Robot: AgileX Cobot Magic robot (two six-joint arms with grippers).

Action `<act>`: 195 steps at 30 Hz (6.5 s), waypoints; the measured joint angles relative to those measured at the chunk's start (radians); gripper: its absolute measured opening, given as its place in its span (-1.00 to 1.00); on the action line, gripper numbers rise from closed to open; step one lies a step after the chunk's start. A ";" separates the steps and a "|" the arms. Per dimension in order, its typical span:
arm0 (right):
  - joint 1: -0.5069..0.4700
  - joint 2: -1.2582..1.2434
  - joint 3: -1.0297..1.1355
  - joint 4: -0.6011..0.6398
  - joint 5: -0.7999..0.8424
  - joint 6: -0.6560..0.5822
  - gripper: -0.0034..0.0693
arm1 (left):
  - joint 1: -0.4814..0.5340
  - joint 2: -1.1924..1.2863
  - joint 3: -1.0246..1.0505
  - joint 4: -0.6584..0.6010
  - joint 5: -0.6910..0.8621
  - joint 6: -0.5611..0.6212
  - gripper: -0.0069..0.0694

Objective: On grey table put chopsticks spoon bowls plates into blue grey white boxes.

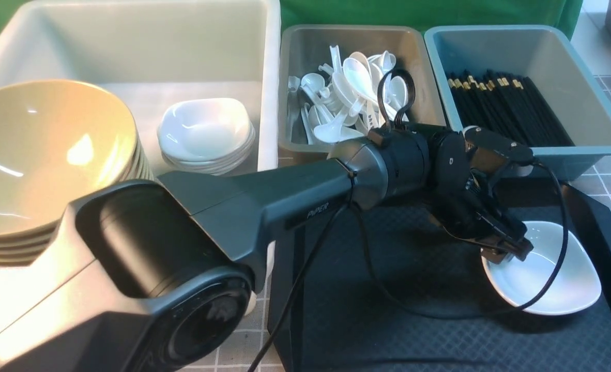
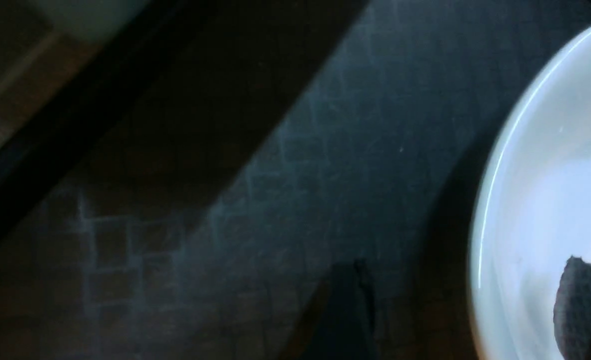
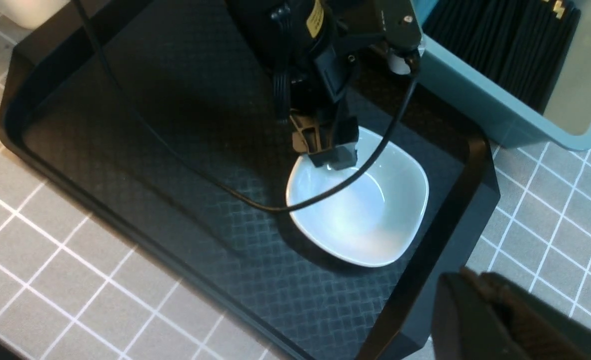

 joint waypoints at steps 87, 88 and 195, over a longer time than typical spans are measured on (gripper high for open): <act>0.201 0.724 -0.373 0.257 -0.321 -0.328 -0.79 | 0.834 -0.684 -0.123 0.118 0.595 0.236 -0.71; 0.201 0.722 -0.373 0.257 -0.338 -0.320 -0.78 | 0.831 -0.725 -0.060 0.124 0.595 0.235 -0.77; -0.459 -0.739 1.155 -0.023 -0.913 0.339 -0.91 | 0.827 -2.198 1.527 0.132 -0.117 0.179 -0.85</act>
